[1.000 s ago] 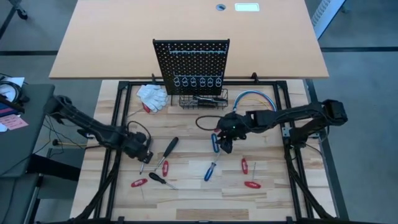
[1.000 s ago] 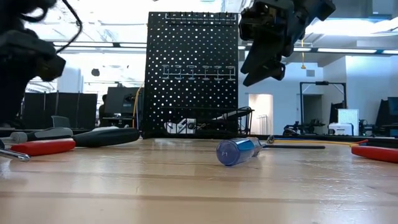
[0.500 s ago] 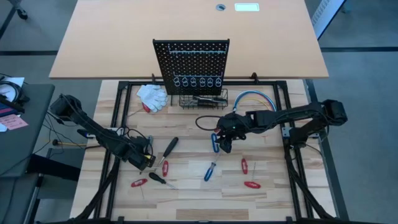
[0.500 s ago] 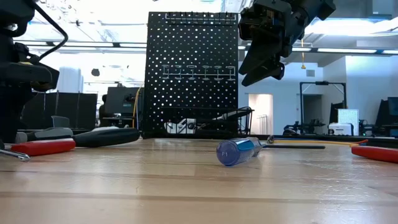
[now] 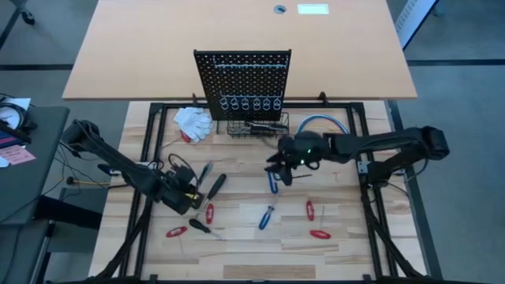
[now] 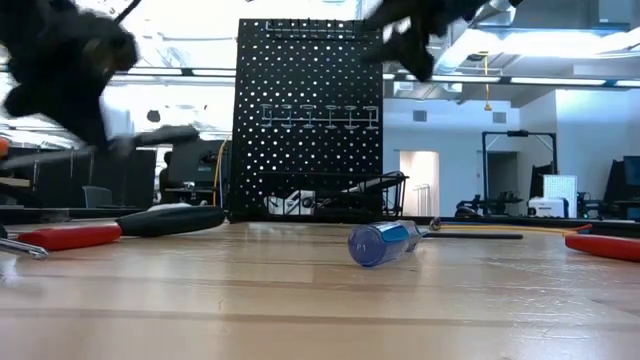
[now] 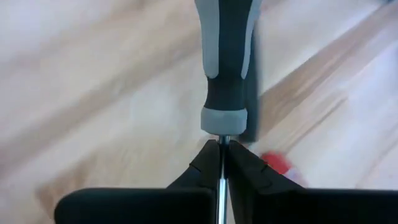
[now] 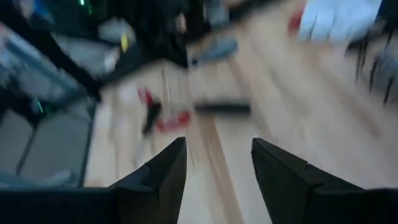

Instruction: Hang tools onto peg board

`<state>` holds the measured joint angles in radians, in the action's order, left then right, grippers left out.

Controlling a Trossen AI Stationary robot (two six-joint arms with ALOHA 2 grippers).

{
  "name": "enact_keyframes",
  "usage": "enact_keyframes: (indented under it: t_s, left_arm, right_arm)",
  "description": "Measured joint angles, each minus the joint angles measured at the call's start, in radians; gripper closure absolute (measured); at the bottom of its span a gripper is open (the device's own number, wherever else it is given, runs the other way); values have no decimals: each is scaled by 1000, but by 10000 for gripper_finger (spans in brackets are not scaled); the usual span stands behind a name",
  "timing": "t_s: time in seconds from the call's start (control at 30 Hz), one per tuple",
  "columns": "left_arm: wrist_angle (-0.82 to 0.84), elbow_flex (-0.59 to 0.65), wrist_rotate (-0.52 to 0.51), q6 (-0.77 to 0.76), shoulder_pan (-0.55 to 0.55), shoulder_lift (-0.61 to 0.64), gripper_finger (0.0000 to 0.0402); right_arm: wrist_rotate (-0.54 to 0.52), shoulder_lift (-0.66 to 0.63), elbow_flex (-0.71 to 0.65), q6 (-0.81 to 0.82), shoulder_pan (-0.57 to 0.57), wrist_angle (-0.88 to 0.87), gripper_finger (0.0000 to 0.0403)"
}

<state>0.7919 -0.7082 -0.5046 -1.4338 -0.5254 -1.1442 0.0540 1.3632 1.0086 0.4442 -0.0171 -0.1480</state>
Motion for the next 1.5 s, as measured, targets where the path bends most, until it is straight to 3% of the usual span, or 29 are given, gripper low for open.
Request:
enact_keyframes:
  t_s: [0.2,0.43,0.6,0.77,1.03,1.3,1.5]
  left_arm:
    - [-33,-203,-140,299,89,-2,398]
    - [-238,-364,-166,639,209,-44,400]
    - [-427,-412,-166,820,262,-47,401]
    - [-582,-413,-91,934,298,-48,401]
    - [-637,-413,-15,994,332,-52,401]
    - [-632,-413,-6,998,331,-53,401]
    - [-615,-414,-8,965,331,-53,387]
  right_arm:
    - [0,-23,83,1,-48,151,216]
    - [74,0,110,27,-77,389,172]
    - [80,-3,111,63,-83,400,146]
    - [89,17,111,64,-54,479,145]
    - [76,138,188,90,-29,545,148]
    - [84,199,293,75,-63,483,193]
    - [106,188,326,67,-91,404,298]
